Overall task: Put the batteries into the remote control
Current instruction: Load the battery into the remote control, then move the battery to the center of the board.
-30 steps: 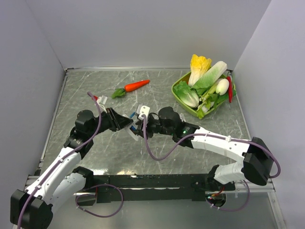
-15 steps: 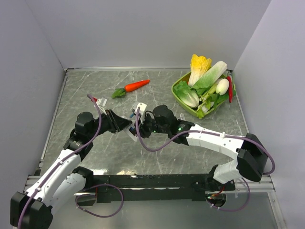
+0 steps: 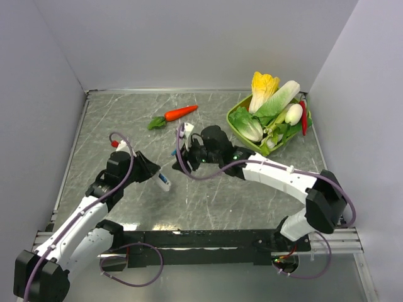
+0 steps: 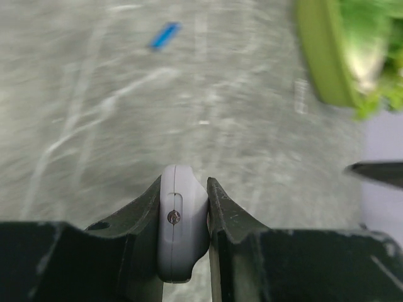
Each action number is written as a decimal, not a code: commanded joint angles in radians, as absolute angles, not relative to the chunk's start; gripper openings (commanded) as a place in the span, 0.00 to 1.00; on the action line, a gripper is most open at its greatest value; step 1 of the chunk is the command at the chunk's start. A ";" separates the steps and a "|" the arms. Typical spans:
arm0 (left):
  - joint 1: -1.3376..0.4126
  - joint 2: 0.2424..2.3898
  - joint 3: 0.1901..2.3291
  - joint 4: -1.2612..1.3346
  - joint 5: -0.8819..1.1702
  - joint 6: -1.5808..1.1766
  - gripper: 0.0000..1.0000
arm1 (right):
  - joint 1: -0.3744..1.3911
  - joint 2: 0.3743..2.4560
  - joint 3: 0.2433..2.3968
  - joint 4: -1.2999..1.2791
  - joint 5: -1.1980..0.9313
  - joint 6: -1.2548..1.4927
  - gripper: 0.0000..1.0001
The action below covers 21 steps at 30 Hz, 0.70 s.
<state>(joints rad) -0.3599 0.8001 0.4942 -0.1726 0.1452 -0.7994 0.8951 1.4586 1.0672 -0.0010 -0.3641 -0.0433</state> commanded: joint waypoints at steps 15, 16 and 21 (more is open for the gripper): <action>-0.347 0.592 0.459 -0.275 -0.101 -0.759 0.01 | 0.831 2.199 1.853 -0.489 0.164 0.400 0.69; -0.347 0.591 0.459 -0.270 -0.098 -0.755 0.01 | 0.831 2.242 1.871 -0.495 0.195 0.408 0.68; -0.347 0.580 0.456 -0.253 -0.081 -0.726 0.01 | 0.830 2.319 1.928 -0.480 0.271 0.451 0.64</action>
<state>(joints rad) -0.3519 0.5972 0.4446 -0.3035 -0.0834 -0.7700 0.8360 2.3016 1.8507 -0.4641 0.1493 0.3725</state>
